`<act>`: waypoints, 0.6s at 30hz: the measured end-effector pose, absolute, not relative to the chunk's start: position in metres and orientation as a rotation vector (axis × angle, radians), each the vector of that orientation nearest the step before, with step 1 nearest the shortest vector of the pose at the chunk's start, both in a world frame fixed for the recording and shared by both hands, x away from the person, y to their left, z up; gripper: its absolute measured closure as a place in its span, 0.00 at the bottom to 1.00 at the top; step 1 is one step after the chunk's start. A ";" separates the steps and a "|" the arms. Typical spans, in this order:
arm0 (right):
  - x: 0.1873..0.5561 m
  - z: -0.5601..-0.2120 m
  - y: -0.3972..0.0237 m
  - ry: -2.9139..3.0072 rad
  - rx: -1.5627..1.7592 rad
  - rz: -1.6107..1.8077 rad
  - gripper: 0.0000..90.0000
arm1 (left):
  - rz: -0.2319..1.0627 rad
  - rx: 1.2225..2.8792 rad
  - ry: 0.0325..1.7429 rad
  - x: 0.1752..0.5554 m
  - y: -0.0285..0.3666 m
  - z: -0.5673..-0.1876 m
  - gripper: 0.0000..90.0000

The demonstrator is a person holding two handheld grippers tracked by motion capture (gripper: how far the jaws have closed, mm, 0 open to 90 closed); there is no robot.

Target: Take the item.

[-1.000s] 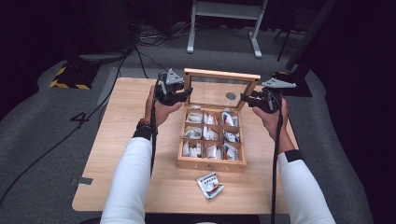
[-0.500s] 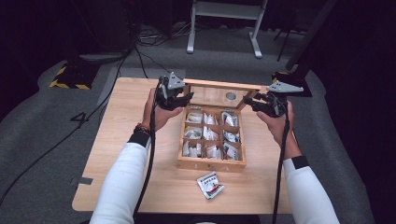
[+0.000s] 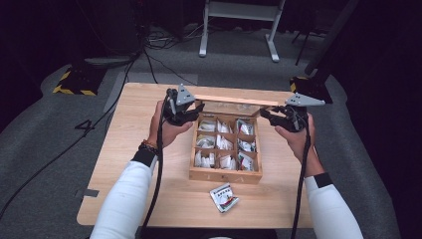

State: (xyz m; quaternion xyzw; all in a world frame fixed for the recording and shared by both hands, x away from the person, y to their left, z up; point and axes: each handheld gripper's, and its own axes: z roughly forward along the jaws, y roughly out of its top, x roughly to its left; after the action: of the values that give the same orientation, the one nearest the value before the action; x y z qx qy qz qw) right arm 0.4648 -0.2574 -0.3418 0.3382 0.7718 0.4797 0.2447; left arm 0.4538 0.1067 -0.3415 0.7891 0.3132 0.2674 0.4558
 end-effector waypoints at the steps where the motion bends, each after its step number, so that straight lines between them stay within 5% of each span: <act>1: 0.464 -0.342 -0.257 2.107 0.923 1.310 0.64 | 0.656 1.943 0.774 0.452 0.108 -0.343 0.70; 18: 0.444 -0.339 -0.255 2.111 0.883 1.275 0.63 | 0.682 1.941 0.732 0.430 0.108 -0.340 0.69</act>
State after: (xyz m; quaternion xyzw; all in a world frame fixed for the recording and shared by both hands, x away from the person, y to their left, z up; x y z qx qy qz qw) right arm 0.4444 -0.2548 -0.3391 0.3256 0.7787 0.4701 0.2580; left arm 0.4302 0.1085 -0.3395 0.7888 0.2974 0.2773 0.4610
